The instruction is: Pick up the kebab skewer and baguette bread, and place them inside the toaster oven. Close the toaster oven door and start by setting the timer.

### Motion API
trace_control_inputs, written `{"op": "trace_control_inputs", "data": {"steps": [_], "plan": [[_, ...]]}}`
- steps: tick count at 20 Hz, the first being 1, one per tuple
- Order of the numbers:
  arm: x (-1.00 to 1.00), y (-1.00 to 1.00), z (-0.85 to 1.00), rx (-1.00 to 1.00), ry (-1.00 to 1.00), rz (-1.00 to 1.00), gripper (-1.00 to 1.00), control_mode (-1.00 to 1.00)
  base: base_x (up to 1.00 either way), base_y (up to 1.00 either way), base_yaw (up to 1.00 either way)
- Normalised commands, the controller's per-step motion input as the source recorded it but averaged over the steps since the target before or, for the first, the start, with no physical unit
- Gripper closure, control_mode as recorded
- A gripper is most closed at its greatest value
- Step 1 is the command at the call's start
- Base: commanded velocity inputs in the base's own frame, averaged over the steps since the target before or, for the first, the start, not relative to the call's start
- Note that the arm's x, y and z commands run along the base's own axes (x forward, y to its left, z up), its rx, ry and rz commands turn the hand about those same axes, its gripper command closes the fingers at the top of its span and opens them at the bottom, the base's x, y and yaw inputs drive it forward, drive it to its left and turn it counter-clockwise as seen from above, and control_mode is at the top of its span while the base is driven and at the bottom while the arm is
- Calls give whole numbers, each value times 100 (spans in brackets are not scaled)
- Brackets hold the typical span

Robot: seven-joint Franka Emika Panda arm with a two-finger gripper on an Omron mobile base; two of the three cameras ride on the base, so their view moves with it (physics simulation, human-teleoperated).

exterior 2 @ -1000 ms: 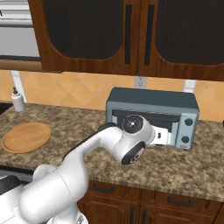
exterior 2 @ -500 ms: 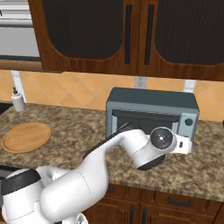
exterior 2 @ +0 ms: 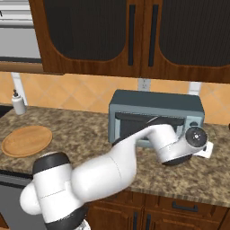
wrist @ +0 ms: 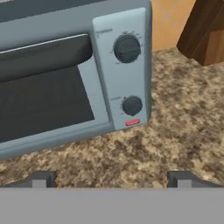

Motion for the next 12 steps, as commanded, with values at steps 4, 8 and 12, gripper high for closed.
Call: {"op": "trace_control_inputs", "data": {"steps": [4, 8, 12], "plan": [[41, -4, -6, 11, -1, 0, -100, -100, 0, 0, 0], [26, -1, -18, 30, -2, 0, -100, -100, 0, 0, 0], [-1, -17, -14, 39, -8, 2, -100, -100, 0, 0, 0]]}}
